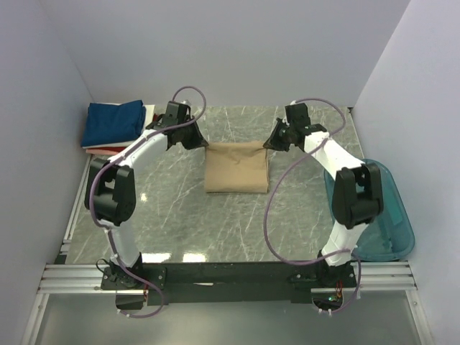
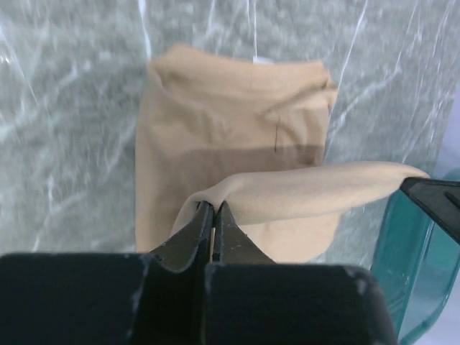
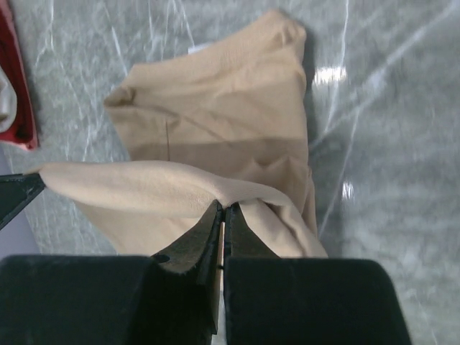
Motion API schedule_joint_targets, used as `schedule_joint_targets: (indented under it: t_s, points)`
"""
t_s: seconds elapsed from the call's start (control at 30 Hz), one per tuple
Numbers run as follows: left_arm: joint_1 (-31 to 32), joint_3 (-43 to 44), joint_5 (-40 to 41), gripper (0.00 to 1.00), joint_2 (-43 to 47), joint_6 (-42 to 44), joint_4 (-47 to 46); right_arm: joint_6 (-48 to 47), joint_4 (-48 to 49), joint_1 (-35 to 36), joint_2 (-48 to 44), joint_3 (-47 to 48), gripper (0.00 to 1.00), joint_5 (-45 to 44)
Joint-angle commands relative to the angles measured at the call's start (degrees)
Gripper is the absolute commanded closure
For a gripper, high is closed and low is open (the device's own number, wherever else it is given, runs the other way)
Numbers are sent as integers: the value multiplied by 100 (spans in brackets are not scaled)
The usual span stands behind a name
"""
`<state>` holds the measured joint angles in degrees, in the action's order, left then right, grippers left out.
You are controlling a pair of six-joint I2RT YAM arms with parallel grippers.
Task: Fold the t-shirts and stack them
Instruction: Fold the tshirt
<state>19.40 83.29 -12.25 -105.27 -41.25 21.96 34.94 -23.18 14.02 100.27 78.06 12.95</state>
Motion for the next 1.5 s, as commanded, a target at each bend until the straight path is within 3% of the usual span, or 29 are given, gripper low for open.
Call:
schedule_joint_targets:
  t_s: [0.0,0.27,0.37,0.43,0.53,0.63,0.7,1.1,1.47]
  points:
    - [-199,565,-128,99,-238,162,-209,-128,156,-145,465,613,100,207]
    - [-445,1145,-698,99,-1196,232,-710,-101,138,-356,1284,1316,100,384]
    - [-507,1286,-857,94,-1443,285,-850,-136,24,-452,1530,1571,100,392]
    - [-569,1287,-928,90,-1496,285,-1017,-180,33,-497,1697,1711,94,384]
    - [-700,1042,-981,67,-1330,223,-1332,-321,-169,-655,1917,1914,72,323]
    - [-850,787,-999,50,-1067,109,-1536,-400,-266,-769,1918,1888,60,234]
    - [-868,672,-1086,47,-908,4,-1615,-453,-354,-778,1839,1888,58,200]
    - [-227,-1409,-849,59,472,-787,-2160,-225,67,21,723,492,61,-47]
    - [468,-2729,-1280,63,376,-1130,-3144,39,621,681,871,-326,63,-56]
